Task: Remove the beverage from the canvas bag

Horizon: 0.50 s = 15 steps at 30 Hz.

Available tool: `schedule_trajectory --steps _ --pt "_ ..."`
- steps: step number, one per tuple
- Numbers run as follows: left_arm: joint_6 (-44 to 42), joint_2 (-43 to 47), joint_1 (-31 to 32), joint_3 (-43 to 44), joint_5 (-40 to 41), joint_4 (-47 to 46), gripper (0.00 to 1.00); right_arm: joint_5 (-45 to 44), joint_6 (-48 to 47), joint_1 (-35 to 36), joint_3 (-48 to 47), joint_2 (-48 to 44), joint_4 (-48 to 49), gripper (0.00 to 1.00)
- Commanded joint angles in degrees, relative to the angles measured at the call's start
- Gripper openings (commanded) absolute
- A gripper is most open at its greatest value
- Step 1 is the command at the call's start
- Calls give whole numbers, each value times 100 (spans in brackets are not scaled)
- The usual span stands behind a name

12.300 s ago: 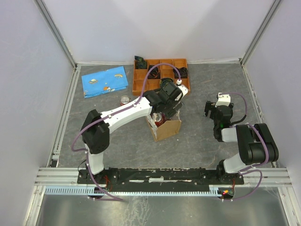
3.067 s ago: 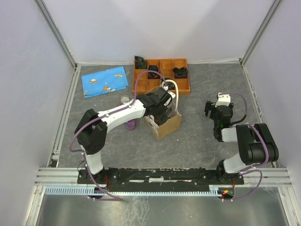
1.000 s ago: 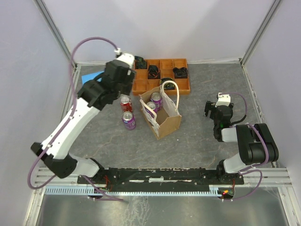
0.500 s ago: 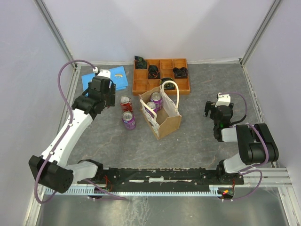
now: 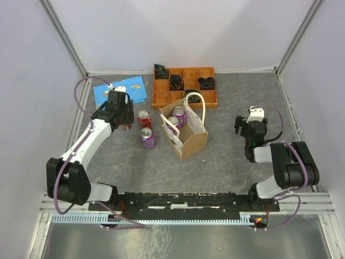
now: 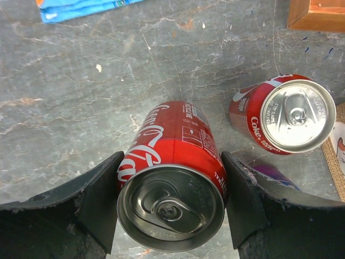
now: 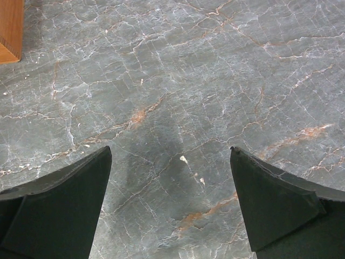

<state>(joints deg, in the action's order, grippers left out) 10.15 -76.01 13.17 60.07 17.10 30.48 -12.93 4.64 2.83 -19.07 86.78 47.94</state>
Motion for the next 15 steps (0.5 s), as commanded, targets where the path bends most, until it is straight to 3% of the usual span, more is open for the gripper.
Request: schedule_trajectory --steps 1,15 --pt "265 -186 -87 96 -228 -891 3 10 -29 -19 -150 -48 189 99" --pt "258 -1332 -221 574 -468 -673 4 10 -33 -19 -150 -54 189 99"
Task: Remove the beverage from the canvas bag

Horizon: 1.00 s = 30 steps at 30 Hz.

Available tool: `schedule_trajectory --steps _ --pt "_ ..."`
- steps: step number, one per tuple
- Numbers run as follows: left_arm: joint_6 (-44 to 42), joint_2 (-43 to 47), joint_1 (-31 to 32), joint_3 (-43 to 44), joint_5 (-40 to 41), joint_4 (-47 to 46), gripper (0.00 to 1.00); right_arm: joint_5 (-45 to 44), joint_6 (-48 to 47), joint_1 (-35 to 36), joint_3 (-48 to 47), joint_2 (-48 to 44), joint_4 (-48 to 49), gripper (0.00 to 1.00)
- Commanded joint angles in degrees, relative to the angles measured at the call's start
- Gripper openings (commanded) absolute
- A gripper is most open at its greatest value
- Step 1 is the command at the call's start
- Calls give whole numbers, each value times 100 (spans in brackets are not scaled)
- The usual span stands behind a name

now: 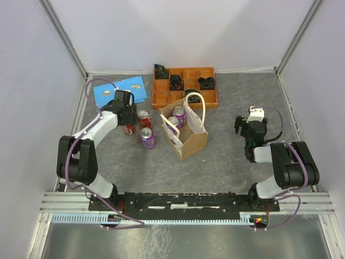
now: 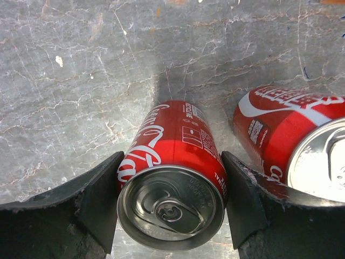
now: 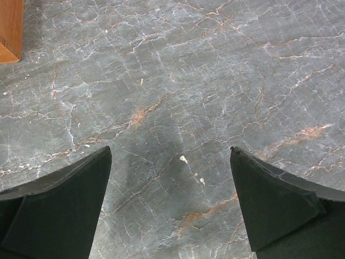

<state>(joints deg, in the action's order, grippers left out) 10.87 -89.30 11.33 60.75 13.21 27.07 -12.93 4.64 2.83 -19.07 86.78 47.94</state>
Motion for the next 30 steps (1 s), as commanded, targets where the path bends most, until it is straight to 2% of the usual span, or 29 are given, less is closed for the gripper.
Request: schedule_trajectory --steps 1,4,5,8,10,16,19,21,26,30 --pt "185 -38 -37 534 -68 -292 5 10 -30 -19 -150 -56 194 99" --pt "222 -131 -49 605 30 -161 12 10 -25 -20 -150 -49 194 99" --pt "229 -160 -51 624 30 -132 18 10 -32 -19 -150 -50 191 99" --pt "280 -217 -47 640 15 -61 43 10 -25 -22 -149 -50 189 99" --pt "299 -238 -47 640 44 -19 55 10 -25 -19 -149 -54 189 99" --pt "310 -167 -52 640 207 79 80 10 -29 -20 -150 -50 189 99" --pt "310 -80 -48 640 274 128 85 10 -26 -19 -149 -50 189 99" --pt "312 -23 -46 647 329 139 96 10 -25 -19 -150 -54 189 99" --pt "341 173 -44 678 358 191 100 10 -25 -22 -150 -48 190 99" --pt "357 598 -44 759 329 207 96 10 -30 -25 -149 -52 192 99"
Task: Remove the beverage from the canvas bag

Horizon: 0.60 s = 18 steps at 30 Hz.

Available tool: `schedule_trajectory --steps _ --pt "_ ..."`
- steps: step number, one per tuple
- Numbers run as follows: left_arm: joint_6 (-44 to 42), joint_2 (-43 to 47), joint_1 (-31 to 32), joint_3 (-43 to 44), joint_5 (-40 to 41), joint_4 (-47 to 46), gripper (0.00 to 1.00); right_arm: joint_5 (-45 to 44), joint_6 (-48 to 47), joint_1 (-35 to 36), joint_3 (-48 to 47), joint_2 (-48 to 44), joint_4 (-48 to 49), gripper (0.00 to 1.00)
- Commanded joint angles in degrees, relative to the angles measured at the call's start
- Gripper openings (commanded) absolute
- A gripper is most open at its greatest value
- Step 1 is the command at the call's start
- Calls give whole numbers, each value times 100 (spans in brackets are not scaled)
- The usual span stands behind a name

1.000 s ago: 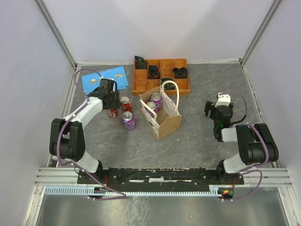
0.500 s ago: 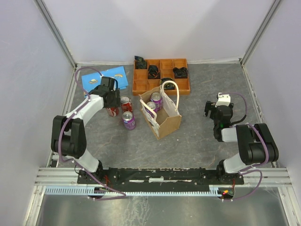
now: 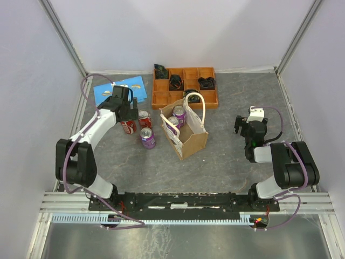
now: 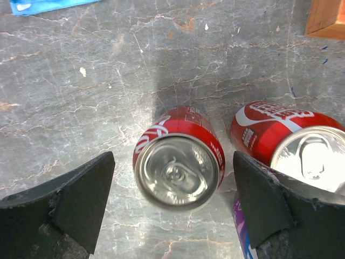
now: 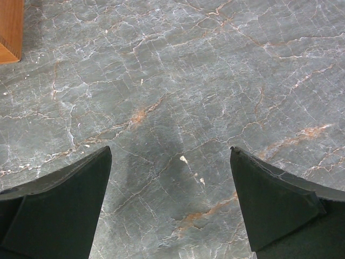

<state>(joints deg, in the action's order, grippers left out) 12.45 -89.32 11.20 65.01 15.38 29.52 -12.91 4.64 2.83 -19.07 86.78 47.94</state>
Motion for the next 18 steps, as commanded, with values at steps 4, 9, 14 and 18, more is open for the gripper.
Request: schedule_trajectory --steps 4,9,14,18 --pt "4 1342 56 503 -254 -194 90 7 -25 -21 -145 -51 189 99" --pt "-676 1875 1047 829 -125 -569 89 7 -25 -22 -150 -52 190 99" --pt "-948 1326 2106 1725 175 -51 89 7 -31 -20 -145 -55 189 99" --pt "-1176 775 2756 2170 133 -17 90 7 -30 -20 -150 -52 191 99"
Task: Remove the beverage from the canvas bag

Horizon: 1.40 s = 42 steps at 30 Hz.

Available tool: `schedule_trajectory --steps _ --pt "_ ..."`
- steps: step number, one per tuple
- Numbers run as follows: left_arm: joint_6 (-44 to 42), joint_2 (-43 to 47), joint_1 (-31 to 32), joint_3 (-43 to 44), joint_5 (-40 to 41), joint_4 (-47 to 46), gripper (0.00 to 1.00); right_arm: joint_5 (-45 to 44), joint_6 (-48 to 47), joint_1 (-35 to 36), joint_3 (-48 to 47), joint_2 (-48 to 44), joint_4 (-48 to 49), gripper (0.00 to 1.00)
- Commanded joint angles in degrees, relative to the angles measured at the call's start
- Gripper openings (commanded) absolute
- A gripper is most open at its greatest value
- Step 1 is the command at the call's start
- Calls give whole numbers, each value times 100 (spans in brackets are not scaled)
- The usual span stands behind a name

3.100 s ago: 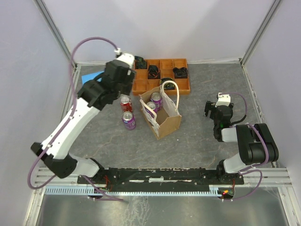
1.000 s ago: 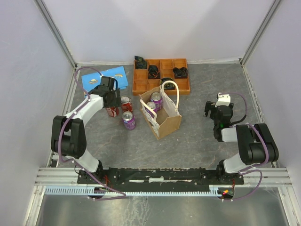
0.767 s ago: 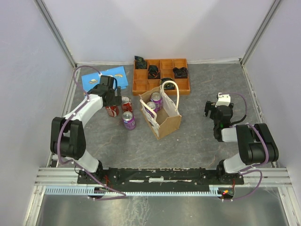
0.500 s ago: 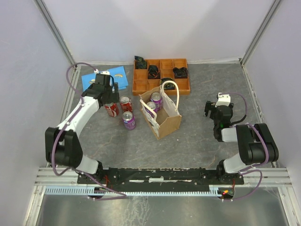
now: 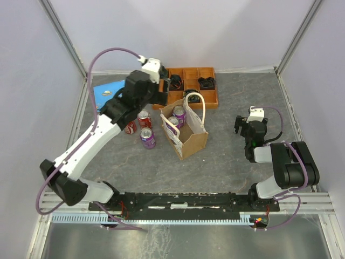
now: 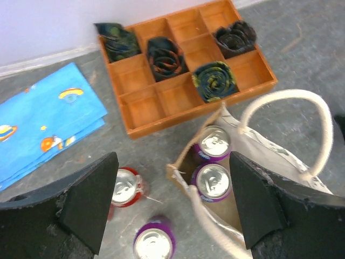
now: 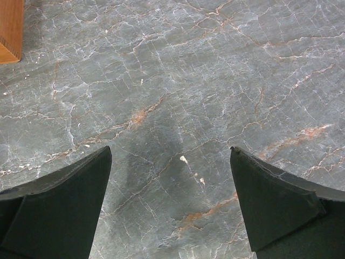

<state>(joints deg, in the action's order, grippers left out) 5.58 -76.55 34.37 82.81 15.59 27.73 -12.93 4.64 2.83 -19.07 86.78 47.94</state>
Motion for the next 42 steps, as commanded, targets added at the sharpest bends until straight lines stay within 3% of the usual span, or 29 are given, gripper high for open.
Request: schedule_trajectory --steps 1,16,42 --pt "-552 -664 560 508 95 171 90 10 -29 -24 -151 -52 189 99" --pt "-556 -2653 1009 1747 92 1138 95 10 -29 -19 -152 -48 189 99" --pt "-205 -3073 992 977 316 1318 99 10 -25 -21 -149 -56 189 99"
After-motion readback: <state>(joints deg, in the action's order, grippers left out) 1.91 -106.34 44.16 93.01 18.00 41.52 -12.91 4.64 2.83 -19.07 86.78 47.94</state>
